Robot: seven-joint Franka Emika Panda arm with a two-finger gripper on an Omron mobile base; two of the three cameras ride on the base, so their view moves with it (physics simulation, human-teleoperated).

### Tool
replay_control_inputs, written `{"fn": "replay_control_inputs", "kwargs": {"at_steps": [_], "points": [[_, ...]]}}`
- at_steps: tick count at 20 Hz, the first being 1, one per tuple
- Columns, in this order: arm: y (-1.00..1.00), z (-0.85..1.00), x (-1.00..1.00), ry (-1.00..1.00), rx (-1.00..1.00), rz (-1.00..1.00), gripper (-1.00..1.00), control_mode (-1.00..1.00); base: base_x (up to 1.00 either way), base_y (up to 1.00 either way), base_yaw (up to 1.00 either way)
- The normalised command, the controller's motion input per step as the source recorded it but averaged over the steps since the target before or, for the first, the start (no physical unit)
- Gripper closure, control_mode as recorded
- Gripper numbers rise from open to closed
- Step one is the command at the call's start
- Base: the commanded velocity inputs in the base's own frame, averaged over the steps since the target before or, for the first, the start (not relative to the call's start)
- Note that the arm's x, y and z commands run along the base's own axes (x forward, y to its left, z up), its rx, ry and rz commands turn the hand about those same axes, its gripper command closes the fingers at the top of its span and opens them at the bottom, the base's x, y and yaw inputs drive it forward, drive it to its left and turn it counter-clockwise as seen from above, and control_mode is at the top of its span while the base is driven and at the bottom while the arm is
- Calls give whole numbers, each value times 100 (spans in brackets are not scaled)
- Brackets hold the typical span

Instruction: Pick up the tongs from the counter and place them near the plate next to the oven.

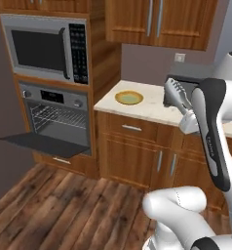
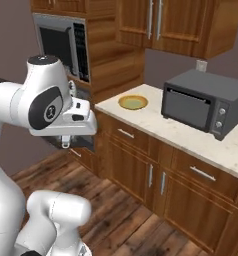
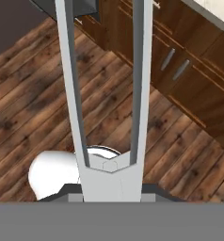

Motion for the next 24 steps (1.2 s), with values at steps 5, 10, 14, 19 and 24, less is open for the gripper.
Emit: {"fn": "replay_control_inputs", "kwargs": {"at_steps": [5, 10, 14, 19, 24], "points": [[0, 0, 0, 0, 0, 0, 100, 100, 100, 0, -27], [0, 0, 0, 0, 0, 0, 100, 100, 97, 2, -18], [0, 0, 0, 0, 0, 0, 100, 100, 67, 0, -11], [0, 0, 0, 0, 0, 0, 100, 100, 26, 4, -6], [0, 0, 0, 0, 0, 0, 100, 100, 28, 29, -12]]}}
